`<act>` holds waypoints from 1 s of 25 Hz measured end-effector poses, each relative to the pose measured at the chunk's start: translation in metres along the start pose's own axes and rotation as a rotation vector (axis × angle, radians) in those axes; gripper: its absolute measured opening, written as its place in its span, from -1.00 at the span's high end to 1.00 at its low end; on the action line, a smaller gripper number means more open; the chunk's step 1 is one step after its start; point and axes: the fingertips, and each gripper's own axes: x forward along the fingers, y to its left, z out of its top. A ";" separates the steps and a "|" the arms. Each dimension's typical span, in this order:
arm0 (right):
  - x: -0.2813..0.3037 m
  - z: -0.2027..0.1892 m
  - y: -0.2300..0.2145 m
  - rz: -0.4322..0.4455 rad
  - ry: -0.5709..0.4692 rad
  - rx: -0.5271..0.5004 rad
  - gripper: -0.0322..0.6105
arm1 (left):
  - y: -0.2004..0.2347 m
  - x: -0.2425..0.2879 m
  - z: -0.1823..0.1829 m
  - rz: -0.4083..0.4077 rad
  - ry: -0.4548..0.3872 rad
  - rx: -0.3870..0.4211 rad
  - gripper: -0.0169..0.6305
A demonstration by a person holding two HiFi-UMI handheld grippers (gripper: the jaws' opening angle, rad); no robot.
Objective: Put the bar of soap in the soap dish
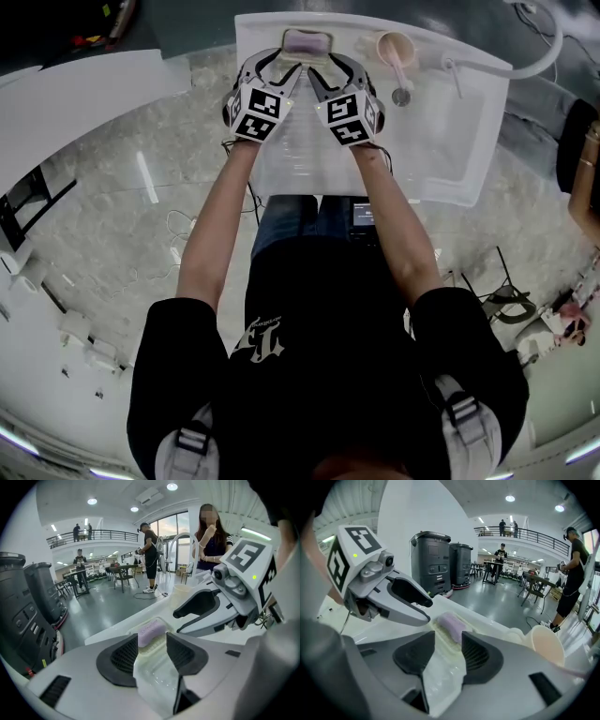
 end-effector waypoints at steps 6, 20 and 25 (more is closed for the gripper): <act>-0.052 -0.008 0.017 -0.028 -0.031 -0.001 0.87 | -0.019 -0.060 -0.006 -0.020 -0.114 -0.102 0.92; -0.231 -0.009 0.085 -0.123 -0.156 -0.027 0.88 | -0.092 -0.218 0.001 -0.095 -0.362 -0.128 0.92; -0.298 -0.029 0.104 -0.147 -0.168 0.021 0.88 | -0.120 -0.255 0.010 -0.104 -0.399 -0.129 0.92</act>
